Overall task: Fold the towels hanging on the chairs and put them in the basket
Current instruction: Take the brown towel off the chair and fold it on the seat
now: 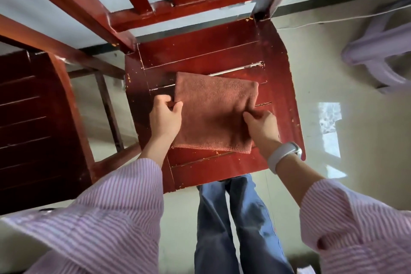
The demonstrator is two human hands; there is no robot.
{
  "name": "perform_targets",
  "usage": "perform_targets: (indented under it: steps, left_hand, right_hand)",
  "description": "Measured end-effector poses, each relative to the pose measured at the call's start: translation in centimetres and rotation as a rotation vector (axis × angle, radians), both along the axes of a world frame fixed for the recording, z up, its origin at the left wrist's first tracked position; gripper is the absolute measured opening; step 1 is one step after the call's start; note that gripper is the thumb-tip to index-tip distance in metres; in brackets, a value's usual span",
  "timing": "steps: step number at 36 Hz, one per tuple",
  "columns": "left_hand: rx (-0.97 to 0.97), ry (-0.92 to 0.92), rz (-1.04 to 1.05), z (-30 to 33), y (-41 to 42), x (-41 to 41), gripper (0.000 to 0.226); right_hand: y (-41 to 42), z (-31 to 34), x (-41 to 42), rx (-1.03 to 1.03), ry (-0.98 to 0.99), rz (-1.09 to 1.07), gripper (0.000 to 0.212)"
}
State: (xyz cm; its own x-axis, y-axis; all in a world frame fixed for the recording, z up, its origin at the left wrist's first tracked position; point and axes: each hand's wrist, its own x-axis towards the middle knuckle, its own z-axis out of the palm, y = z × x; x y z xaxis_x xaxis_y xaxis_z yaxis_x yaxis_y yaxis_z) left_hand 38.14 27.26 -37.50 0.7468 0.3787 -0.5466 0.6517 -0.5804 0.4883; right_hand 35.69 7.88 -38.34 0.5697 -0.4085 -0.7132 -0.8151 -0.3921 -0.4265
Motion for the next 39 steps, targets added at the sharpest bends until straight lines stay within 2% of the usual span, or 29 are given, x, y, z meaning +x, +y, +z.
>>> perform_targets:
  steps: [3, 5, 7, 11, 14, 16, 26, 32, 39]
  left_hand:
    - [-0.088, 0.064, 0.106, -0.2, -0.2, 0.1, 0.045]
    - [-0.138, 0.069, 0.093, -0.1, -0.1, 0.1, 0.038]
    - [-0.182, 0.070, 0.056, 0.4, -0.2, 0.0, 0.032]
    - [-0.165, 0.027, -0.028, 2.2, -1.1, -0.9, 0.038]
    - [-0.111, -0.059, -0.084, 4.2, -2.0, -1.7, 0.039]
    - [-0.096, -0.100, -0.104, 5.6, -2.4, -2.4, 0.038]
    - [-0.088, -0.190, -0.186, 16.1, -6.1, -4.5, 0.038]
    - [-0.090, -0.256, -0.329, 22.2, -11.8, -4.5, 0.038]
    - [-0.160, -0.351, -0.581, 28.0, -22.4, -6.1, 0.037]
  right_hand:
    - [0.0, 0.3, 0.1, 0.037, -0.023, -0.004, 0.024]
    - [-0.2, 0.6, 0.1, 0.053, -0.071, -0.008, 0.006]
    - [-0.2, 1.1, 0.0, 0.077, -0.105, -0.015, 0.013]
    - [-0.2, 2.2, -0.8, 0.103, -0.142, -0.013, 0.015]
    - [-0.3, 4.0, -1.3, 0.142, -0.183, -0.061, 0.032]
    - [-0.5, 5.6, -1.9, 0.162, -0.221, -0.095, 0.037]
    - [-3.0, 15.6, -5.4, 0.108, -0.367, -0.218, 0.027]
    - [-8.3, 22.2, -7.8, 0.016, -0.462, -0.302, 0.021]
    - [-18.8, 28.0, -13.1, -0.095, -0.588, -0.434, 0.010]
